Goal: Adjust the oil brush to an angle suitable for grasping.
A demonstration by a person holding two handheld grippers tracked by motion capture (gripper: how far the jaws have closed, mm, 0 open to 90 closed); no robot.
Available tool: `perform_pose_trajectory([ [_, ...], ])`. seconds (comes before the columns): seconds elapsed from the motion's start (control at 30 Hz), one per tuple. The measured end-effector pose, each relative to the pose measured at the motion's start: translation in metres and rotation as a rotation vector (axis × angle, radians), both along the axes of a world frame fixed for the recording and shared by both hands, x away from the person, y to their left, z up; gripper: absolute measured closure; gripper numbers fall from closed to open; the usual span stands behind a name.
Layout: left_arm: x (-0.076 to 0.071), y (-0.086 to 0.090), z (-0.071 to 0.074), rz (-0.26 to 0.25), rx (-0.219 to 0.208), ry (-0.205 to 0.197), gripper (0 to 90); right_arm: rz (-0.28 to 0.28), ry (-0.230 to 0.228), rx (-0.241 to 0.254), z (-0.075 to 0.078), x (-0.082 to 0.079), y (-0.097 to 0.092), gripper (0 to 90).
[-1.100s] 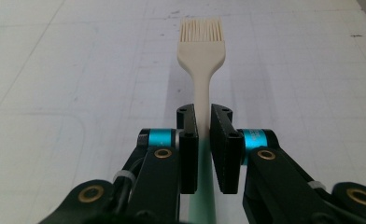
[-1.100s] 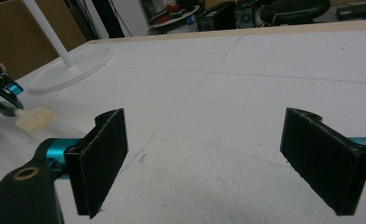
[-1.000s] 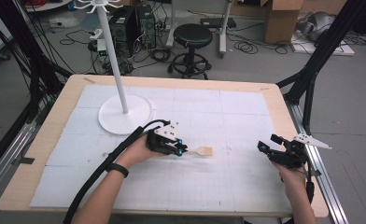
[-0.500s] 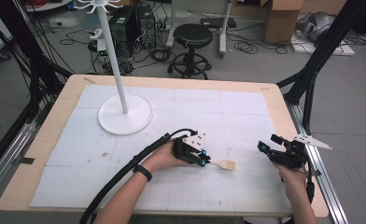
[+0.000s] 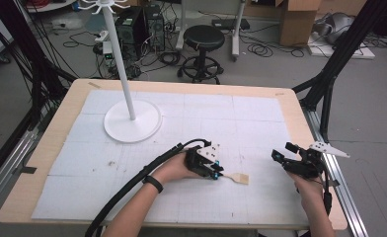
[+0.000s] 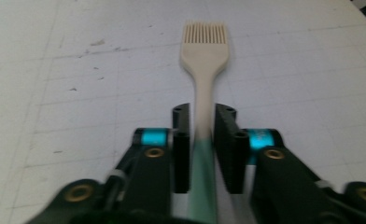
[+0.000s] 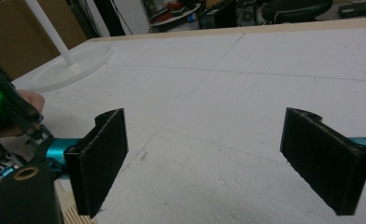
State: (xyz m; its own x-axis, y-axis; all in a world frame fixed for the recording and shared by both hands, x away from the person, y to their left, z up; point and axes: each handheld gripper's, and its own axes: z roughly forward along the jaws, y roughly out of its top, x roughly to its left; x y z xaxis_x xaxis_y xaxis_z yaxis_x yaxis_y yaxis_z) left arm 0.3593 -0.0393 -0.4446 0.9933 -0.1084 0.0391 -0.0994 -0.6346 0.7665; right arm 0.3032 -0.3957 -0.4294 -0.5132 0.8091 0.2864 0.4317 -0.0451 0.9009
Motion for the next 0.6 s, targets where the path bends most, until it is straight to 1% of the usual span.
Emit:
perform_pose_trajectory([
  [0.03, 0.000, 0.001, 0.001, 0.018, 0.004, 0.000, 57.0, 0.001, -0.004, -0.002, 0.000, 0.000, 0.000, 14.1],
  [0.07, 0.001, 0.002, 0.002, 0.028, 0.004, 0.005, 57.0, 0.002, -0.001, -0.001, 0.000, 0.000, 0.001, 14.1],
  [0.1, 0.001, 0.003, 0.003, 0.044, 0.002, 0.005, 52.7, 0.002, 0.001, -0.002, 0.000, 0.000, 0.001, 14.1],
  [0.13, 0.000, 0.005, 0.005, 0.076, 0.001, 0.004, 46.2, 0.003, -0.001, -0.006, 0.000, 0.000, 0.001, 14.1],
  [0.17, 0.000, 0.007, 0.007, 0.093, -0.006, -0.006, 41.1, 0.004, -0.001, -0.007, 0.000, 0.000, 0.001, 14.1],
  [0.23, 0.000, 0.015, 0.012, 0.129, -0.047, -0.020, 37.8, 0.003, 0.004, -0.009, -0.001, 0.000, 0.002, 14.1],
  [0.27, 0.000, 0.019, 0.015, 0.151, -0.065, -0.017, 35.4, 0.005, 0.003, -0.012, -0.001, 0.001, 0.002, 14.1],
  [0.33, 0.000, 0.027, 0.021, 0.182, -0.084, -0.011, 28.8, 0.007, 0.005, -0.018, -0.001, 0.001, 0.003, 14.1],
  [0.37, 0.000, 0.032, 0.024, 0.197, -0.091, -0.017, 26.0, 0.007, 0.002, -0.017, -0.001, 0.001, 0.004, 14.1],
  [0.4, -0.001, 0.038, 0.028, 0.210, -0.112, -0.021, 25.9, 0.010, 0.005, -0.022, -0.001, 0.001, 0.004, 14.1],
  [0.47, -0.001, 0.051, 0.036, 0.233, -0.159, -0.013, 25.9, 0.009, 0.004, -0.023, -0.001, 0.001, 0.005, 14.1],
  [0.57, -0.002, 0.072, 0.046, 0.282, -0.204, -0.031, 25.6, 0.008, 0.002, -0.024, -0.001, 0.001, 0.005, 14.1],
  [0.6, -0.003, 0.084, 0.050, 0.304, -0.227, -0.034, 25.5, 0.007, 0.007, -0.019, -0.001, 0.001, 0.005, 14.0],
])
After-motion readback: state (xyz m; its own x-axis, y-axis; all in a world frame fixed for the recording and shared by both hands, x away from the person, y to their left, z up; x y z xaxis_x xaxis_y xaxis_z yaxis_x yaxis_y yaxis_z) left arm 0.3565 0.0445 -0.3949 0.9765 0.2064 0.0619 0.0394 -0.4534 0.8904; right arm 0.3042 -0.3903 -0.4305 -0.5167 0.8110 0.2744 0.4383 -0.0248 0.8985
